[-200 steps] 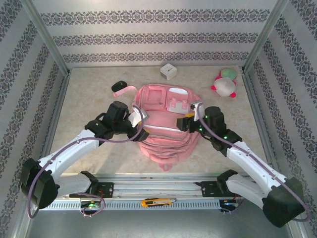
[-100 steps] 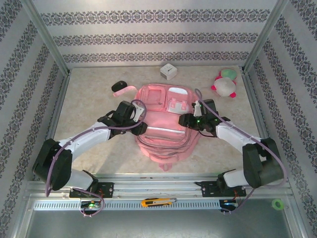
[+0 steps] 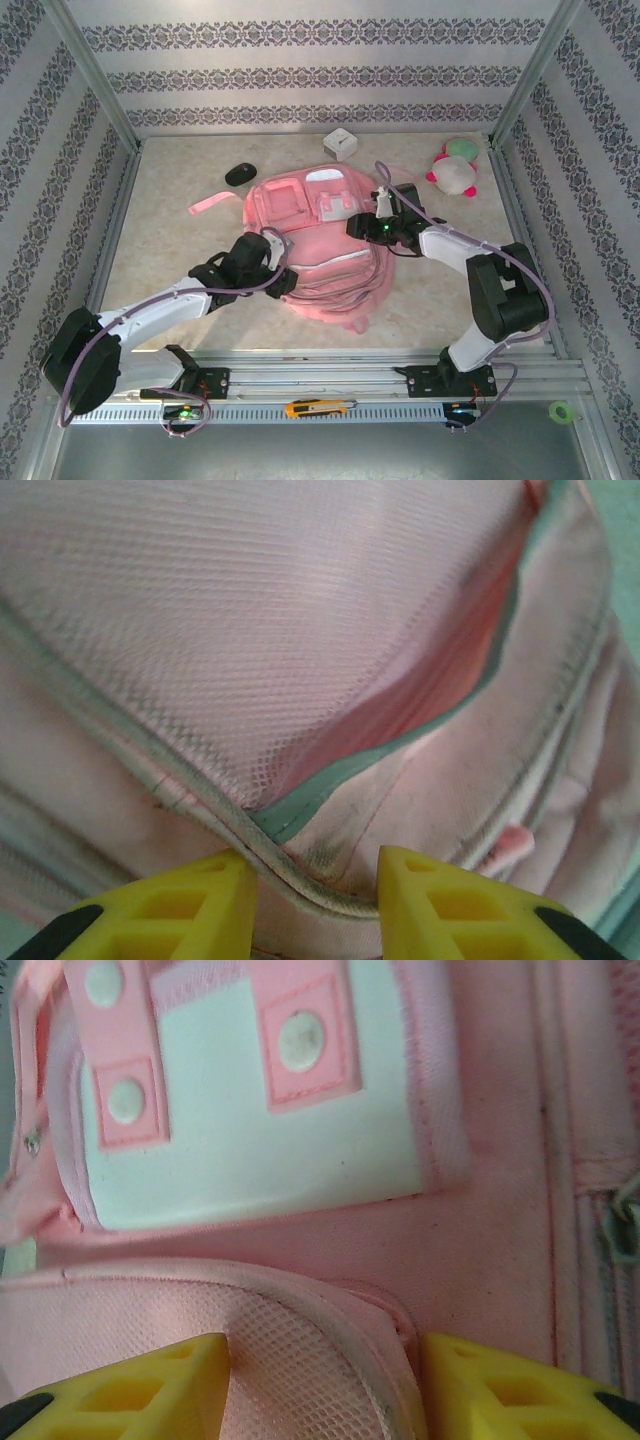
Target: Pack the student bag
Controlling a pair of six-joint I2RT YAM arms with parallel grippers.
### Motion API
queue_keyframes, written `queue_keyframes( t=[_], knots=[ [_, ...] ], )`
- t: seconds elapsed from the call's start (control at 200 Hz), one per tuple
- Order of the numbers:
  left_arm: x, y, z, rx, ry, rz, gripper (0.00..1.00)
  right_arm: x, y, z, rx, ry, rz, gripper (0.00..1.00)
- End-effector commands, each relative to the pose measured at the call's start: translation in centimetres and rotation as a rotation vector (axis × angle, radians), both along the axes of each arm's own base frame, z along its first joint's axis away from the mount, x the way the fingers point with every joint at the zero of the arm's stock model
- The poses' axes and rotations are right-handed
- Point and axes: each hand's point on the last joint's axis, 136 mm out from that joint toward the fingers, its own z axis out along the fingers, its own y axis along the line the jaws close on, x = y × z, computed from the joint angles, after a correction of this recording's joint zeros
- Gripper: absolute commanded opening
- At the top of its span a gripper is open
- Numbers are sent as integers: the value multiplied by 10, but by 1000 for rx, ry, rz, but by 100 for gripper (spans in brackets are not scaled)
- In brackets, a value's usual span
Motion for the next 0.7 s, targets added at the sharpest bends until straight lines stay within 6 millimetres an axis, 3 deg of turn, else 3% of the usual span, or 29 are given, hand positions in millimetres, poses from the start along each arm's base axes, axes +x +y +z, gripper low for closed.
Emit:
queue_keyframes(
  t=[0.0,0.18,0.305,0.39,0.485,0.694],
  knots=[
    [-2,-22,22,-87,-49,-48,38,17,25,39,83,-141,101,53],
    [-1,-6,59,19,-219,-121,59,22,-3,67,45,-225,44,56],
    [-17,2,75,180,-437,-389,68,3,-26,82,-4,-289,12,57],
    [-27,4,72,285,-531,-582,69,-16,-34,80,-25,-303,11,57],
    [-33,6,56,414,-575,-785,68,-35,-36,84,-28,-335,26,57],
    [-15,-7,41,531,-716,-974,67,-74,-25,92,-96,-492,125,55]
  ],
)
